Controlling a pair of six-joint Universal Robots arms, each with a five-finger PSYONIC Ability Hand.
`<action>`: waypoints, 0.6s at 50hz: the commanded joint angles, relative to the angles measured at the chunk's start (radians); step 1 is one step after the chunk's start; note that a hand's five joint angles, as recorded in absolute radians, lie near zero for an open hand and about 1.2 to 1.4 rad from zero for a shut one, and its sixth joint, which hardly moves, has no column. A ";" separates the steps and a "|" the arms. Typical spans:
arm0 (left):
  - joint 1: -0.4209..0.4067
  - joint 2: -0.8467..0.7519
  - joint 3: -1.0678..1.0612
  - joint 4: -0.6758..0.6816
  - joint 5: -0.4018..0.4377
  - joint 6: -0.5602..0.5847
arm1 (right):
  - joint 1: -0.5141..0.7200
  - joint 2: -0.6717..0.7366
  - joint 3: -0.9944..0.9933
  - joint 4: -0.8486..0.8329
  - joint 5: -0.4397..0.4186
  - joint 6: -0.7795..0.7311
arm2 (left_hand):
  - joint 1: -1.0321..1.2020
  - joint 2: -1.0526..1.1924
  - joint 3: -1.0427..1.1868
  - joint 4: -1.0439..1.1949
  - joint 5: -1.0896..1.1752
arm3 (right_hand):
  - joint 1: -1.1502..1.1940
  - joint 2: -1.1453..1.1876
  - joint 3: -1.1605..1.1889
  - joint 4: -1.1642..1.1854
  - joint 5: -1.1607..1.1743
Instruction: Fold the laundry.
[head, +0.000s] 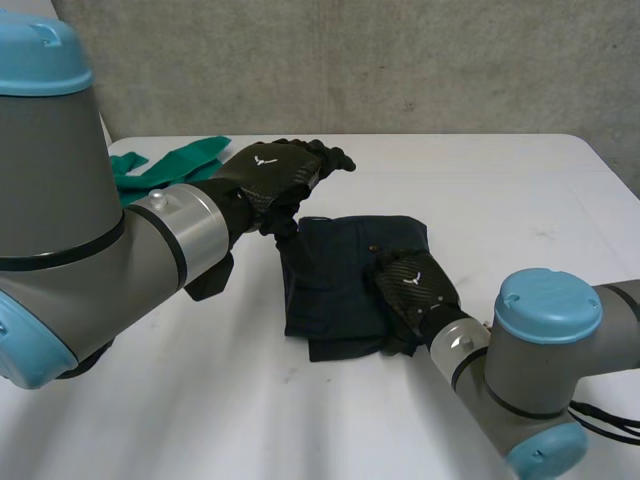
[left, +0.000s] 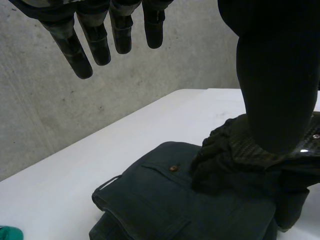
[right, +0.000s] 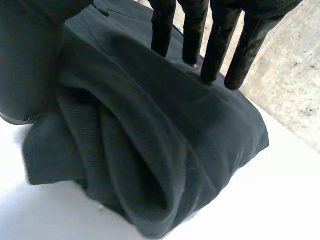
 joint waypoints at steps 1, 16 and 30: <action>0.000 0.000 -0.011 0.019 0.000 -0.001 | -0.001 0.053 -0.050 -0.023 0.003 -0.039 | -0.018 -0.026 -0.034 -0.027 -0.044 | 0.402 0.360 0.358 0.359 0.371; 0.006 0.000 -0.016 0.022 -0.001 -0.002 | -0.016 0.021 -0.076 0.075 0.008 0.013 | -0.018 -0.026 -0.034 -0.027 -0.044 | -0.142 -0.184 -0.186 -0.185 -0.173; 0.008 -0.004 -0.017 0.022 0.000 -0.002 | -0.271 -0.114 0.070 0.148 -0.080 0.470 | -0.018 -0.026 -0.034 -0.027 -0.044 | -0.015 -0.057 -0.058 -0.057 -0.046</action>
